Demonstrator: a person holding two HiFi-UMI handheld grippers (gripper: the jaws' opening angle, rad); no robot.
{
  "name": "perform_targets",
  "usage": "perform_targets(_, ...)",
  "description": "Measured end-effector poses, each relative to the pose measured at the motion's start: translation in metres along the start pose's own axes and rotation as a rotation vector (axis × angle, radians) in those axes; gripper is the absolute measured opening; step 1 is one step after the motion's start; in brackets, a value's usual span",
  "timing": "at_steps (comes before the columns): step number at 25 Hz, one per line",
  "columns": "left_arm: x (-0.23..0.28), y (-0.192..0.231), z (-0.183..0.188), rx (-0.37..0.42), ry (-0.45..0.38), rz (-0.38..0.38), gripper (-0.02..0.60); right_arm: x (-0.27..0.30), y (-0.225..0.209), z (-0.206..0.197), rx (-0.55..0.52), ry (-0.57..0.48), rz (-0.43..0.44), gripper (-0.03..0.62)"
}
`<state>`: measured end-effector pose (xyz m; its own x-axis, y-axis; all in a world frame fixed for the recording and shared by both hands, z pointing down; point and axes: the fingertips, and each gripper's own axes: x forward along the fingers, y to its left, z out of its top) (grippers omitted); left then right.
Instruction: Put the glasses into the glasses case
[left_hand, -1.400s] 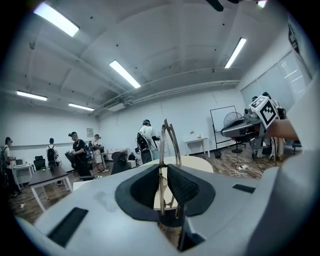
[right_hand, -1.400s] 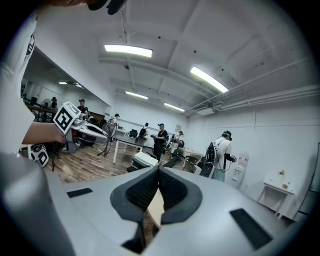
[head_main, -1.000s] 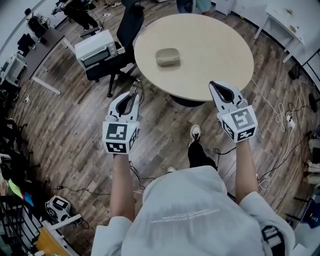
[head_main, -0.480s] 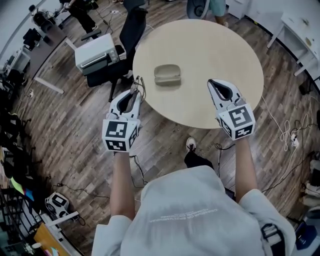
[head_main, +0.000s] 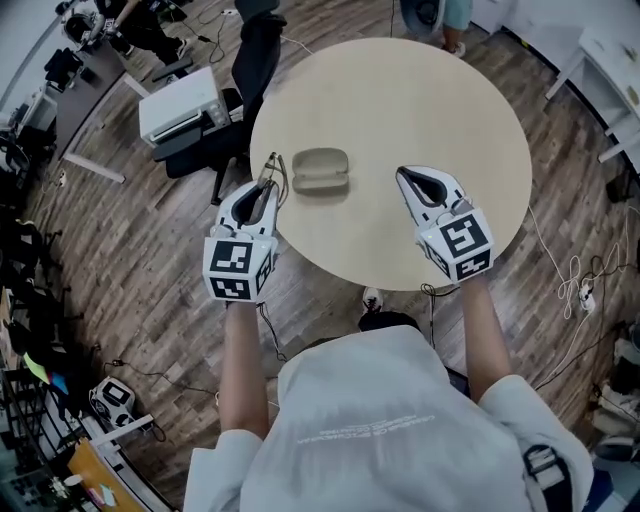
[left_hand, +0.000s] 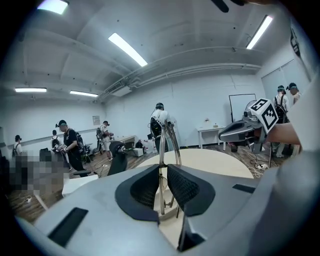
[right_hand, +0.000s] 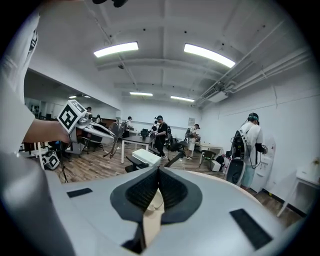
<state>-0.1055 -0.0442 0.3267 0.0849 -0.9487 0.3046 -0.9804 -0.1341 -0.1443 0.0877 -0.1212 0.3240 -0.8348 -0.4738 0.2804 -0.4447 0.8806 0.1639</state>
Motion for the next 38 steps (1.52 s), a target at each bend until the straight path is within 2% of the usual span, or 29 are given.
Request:
perform_targets(10,0.048,0.008,-0.003,0.008,0.051,0.045,0.052,0.039,-0.029,-0.015,0.063,-0.017,0.094,0.000)
perform_targets(15,0.061,0.015,-0.024,0.035,0.102,0.035,0.052,0.059,-0.025,-0.034,0.031,0.042,0.116,0.000)
perform_targets(18,0.070,0.019,-0.037,0.048,0.134,0.014,0.052,0.065,-0.025,-0.042,0.057,0.068,0.103,0.000)
perform_targets(31,0.122,0.039,-0.069,0.074,0.161,-0.208,0.052,0.079,-0.003,-0.054,0.163,0.155,-0.016,0.000)
perform_targets(38,0.153,0.035,-0.098,0.095,0.213,-0.328,0.052,0.088,0.011,-0.070,0.224,0.223,-0.067,0.000)
